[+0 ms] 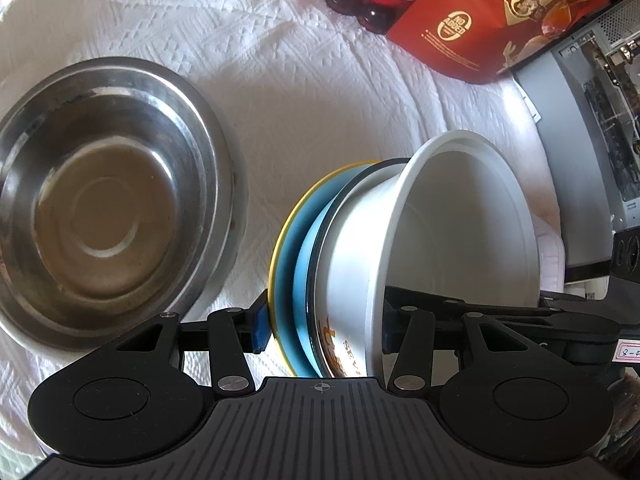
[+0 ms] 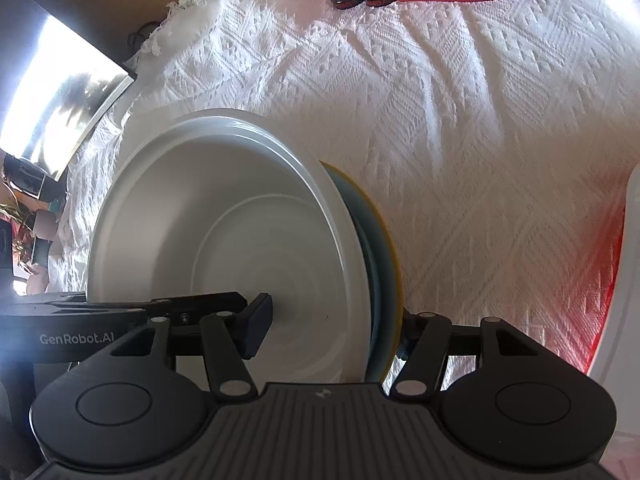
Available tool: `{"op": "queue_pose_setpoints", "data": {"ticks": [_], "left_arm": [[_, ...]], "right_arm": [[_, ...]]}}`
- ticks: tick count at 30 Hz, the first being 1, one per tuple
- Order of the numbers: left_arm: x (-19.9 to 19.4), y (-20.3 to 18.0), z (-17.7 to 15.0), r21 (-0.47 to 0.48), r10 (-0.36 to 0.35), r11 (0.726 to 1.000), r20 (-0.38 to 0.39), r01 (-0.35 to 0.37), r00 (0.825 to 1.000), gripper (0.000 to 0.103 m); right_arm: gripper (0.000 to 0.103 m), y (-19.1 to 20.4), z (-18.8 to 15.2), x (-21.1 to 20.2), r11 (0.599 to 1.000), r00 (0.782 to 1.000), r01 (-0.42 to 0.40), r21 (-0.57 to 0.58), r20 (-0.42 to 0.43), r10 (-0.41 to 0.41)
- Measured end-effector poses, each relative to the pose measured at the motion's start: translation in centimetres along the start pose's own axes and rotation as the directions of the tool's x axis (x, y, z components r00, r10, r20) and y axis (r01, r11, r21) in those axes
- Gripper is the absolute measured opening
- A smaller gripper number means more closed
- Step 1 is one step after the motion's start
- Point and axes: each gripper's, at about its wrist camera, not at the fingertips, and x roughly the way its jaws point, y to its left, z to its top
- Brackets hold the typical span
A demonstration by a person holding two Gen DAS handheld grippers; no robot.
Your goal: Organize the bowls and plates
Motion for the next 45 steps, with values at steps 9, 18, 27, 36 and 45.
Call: {"op": "queue_pose_setpoints", "data": {"ticks": [9, 18, 27, 36, 45], "left_arm": [[0.5, -1.2, -0.5, 0.058, 0.016, 0.998, -0.022, -0.015, 1.0, 0.051], [0.6, -1.2, -0.4, 0.061, 0.012, 0.998, -0.023, -0.011, 1.0, 0.051], [0.6, -0.9, -0.4, 0.053, -0.009, 0.999, -0.029, 0.01, 1.0, 0.052], [1.0, -0.6, -0.2, 0.024, -0.036, 0.999, -0.036, 0.037, 0.999, 0.054], [1.1, -0.3, 0.1, -0.006, -0.052, 0.999, -0.053, 0.052, 0.997, 0.054]], "right_arm": [[0.06, -0.7, -0.6, -1.3, 1.0, 1.0, 0.0, 0.004, -0.007, 0.0], [0.061, -0.7, -0.5, -1.2, 1.0, 1.0, 0.007, -0.005, 0.002, -0.007], [0.061, -0.6, -0.3, -0.8, 1.0, 1.0, 0.02, -0.019, 0.005, -0.02], [0.058, -1.0, -0.5, -0.9, 1.0, 1.0, -0.008, 0.025, -0.005, 0.008], [0.058, -0.8, -0.5, -0.7, 0.998, 1.0, 0.005, 0.055, -0.023, -0.004]]}}
